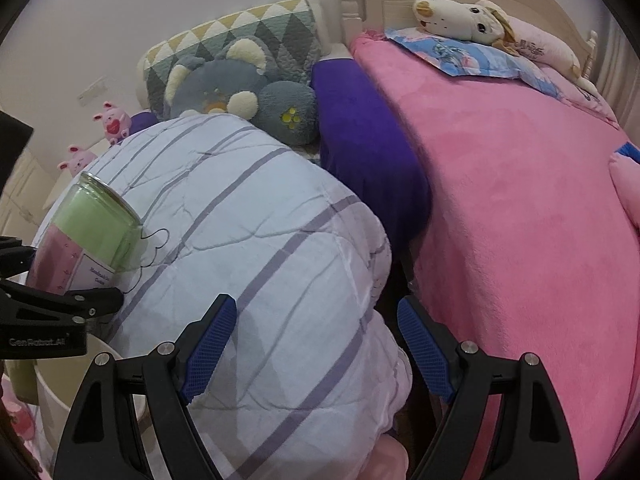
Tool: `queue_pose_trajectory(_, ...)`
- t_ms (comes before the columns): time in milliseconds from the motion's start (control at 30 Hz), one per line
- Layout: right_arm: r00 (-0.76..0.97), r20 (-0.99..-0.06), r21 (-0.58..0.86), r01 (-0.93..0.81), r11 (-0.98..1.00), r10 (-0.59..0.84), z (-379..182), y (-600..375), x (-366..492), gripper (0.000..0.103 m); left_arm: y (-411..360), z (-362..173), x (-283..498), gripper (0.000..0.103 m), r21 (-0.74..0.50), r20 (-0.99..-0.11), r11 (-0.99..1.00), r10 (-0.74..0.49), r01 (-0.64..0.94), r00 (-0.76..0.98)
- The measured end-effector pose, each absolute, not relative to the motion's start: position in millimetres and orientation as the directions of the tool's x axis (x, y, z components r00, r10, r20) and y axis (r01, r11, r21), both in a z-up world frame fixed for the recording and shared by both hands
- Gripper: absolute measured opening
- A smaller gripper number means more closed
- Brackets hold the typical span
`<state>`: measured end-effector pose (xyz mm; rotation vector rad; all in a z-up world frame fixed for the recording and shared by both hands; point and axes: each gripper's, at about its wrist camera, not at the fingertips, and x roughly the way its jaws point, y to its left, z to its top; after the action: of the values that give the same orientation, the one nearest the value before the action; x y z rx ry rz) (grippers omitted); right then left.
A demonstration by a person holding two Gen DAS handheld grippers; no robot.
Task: Flip cup upright
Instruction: 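Lift the jar with the left tool and swing it over the table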
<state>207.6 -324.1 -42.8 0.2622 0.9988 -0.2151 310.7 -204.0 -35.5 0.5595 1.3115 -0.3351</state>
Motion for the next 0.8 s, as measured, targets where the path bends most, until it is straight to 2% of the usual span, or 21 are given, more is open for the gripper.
queue_pose_trajectory(800, 0.609, -0.79, 0.11, 0.266, 0.958, -0.078, 8.1, -308.7, 164.5, 0.084, -172.6, 55.2, 251.2, 0.071, 0.217, -0.926, 0.86, 0.032, 0.461, 0.377)
